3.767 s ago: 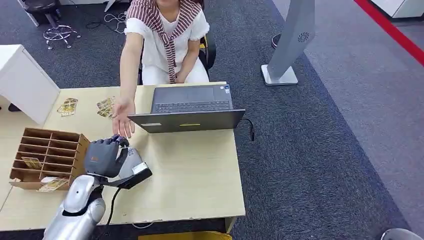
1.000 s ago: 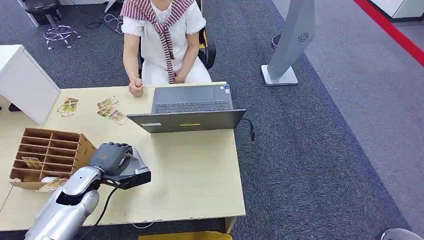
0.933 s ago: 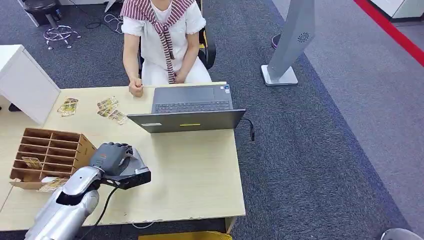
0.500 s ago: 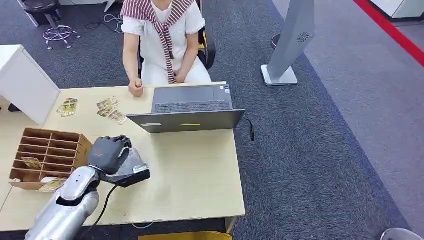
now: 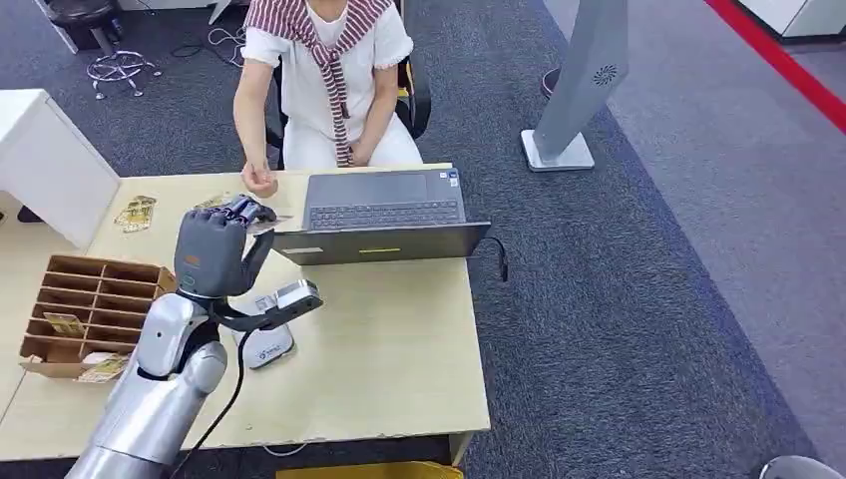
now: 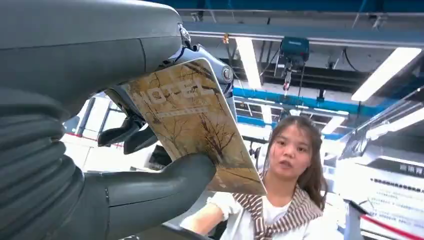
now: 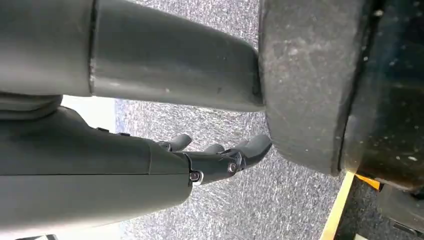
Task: Pass the card to the sensor for recognition and then transmit it.
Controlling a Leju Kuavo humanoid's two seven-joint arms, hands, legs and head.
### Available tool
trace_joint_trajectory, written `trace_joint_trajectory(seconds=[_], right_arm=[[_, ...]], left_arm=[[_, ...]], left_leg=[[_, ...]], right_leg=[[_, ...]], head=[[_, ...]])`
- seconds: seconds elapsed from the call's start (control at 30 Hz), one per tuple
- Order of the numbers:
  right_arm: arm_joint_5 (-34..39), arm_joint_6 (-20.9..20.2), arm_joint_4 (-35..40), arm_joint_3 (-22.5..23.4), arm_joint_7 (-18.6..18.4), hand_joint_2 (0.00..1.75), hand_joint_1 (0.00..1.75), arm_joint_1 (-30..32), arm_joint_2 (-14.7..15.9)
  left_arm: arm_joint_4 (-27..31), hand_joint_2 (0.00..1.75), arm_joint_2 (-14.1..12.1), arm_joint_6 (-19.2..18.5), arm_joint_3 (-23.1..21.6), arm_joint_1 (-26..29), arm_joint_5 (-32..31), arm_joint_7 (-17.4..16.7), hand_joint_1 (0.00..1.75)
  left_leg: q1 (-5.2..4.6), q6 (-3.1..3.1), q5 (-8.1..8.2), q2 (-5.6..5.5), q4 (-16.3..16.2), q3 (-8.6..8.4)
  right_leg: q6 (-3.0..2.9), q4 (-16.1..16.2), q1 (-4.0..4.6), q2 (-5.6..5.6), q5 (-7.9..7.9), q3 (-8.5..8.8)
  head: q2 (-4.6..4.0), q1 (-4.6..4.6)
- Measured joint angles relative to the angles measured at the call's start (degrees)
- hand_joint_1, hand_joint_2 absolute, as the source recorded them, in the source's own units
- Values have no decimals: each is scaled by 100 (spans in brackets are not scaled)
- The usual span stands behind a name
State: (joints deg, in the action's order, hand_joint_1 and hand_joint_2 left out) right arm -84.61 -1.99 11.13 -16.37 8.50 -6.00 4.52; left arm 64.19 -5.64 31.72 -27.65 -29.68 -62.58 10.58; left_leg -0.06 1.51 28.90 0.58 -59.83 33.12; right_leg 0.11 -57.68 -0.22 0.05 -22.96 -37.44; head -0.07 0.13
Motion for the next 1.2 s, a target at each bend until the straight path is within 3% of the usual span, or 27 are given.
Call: trace_joint_trajectory(seconds=[0.3,0.77,1.2], right_arm=[[-107,-66,0,-157,37,0,0,-84,0],[-208,-190,0,-396,101,0,0,-211,-2],[-214,-225,0,-507,111,0,0,-268,-15]], left_arm=[[-295,175,205,439,313,-449,-18,159,175],[-1765,175,505,483,446,-1854,-516,-173,175],[-2505,175,616,492,446,-2305,-728,-319,175]], left_leg=[[2,5,-5,-2,0,3],[0,8,-8,-6,-3,8],[1,6,-9,-7,-3,8]], right_leg=[[2,0,1,-1,2,-1],[8,0,-2,-3,7,-2],[8,0,-1,-2,7,-2]], head=[[0,2],[0,2],[0,0]])
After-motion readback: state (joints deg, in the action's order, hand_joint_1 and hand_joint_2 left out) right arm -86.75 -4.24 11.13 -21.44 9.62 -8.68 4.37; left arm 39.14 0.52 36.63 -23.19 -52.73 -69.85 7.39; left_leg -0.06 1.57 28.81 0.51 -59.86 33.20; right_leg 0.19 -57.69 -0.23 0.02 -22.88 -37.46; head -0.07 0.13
